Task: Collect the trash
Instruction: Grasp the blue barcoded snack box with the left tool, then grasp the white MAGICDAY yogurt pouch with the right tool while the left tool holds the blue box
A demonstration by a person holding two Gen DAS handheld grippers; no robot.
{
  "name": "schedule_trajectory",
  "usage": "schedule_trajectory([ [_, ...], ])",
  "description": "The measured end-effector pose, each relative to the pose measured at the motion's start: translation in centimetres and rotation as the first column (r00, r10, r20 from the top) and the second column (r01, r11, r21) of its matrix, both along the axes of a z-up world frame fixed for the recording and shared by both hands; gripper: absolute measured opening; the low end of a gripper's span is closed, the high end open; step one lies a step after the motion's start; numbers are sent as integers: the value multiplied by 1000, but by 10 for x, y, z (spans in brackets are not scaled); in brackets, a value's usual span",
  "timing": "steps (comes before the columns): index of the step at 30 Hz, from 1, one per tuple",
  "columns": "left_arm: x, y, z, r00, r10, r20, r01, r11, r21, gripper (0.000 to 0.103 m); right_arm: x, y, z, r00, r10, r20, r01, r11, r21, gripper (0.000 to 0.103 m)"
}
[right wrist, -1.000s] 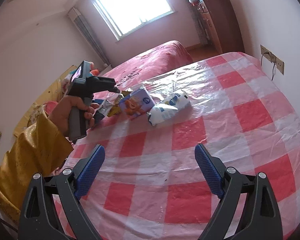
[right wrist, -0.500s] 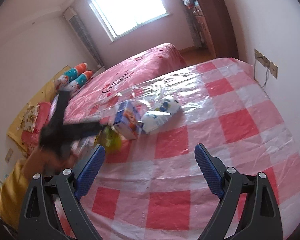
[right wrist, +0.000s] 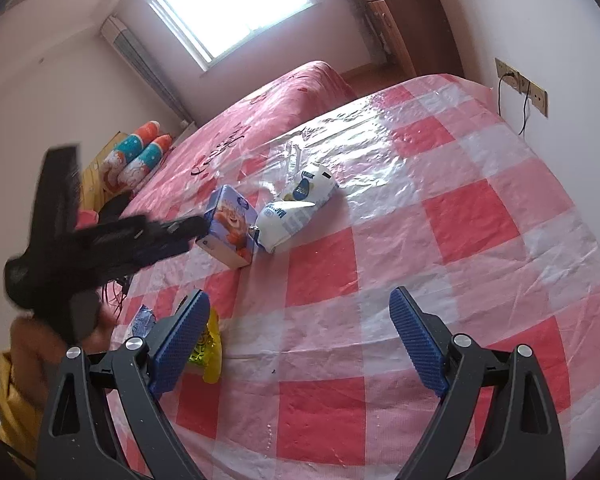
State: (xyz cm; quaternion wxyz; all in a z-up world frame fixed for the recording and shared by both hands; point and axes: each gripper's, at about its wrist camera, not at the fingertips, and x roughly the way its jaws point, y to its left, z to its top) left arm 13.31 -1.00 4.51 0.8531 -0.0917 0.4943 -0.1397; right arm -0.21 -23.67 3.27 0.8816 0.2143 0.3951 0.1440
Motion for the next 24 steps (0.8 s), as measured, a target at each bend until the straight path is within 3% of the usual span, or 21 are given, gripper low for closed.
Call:
schedule_trajectory([
  [4,24,-14,-10,1000,13,-27,-13,999,36,51,1,-2,-3,1000,-4,-3,4,1000,0,90],
  [7,43,-15,-20,999,24,-48,-22,999,40,35,3,-2,-5,1000,-2,-3,2,1000,4,90],
  [10,50,-22,-29,998,17,-67,-14,999,45,27,2,-3,-4,1000,-12,2,12,1000,-6,90],
  [12,43,-29,-29,999,-10,-44,13,998,63,26,1,-5,-3,1000,-22,9,22,1000,-12,90],
  [20,-12,-50,-28,982,-171,-82,171,985,-7,26,-4,-22,5,993,-109,43,111,993,-35,90],
  [24,-22,-47,-20,984,-172,-43,173,985,12,26,1,-22,-1,994,-106,9,106,993,-53,90],
])
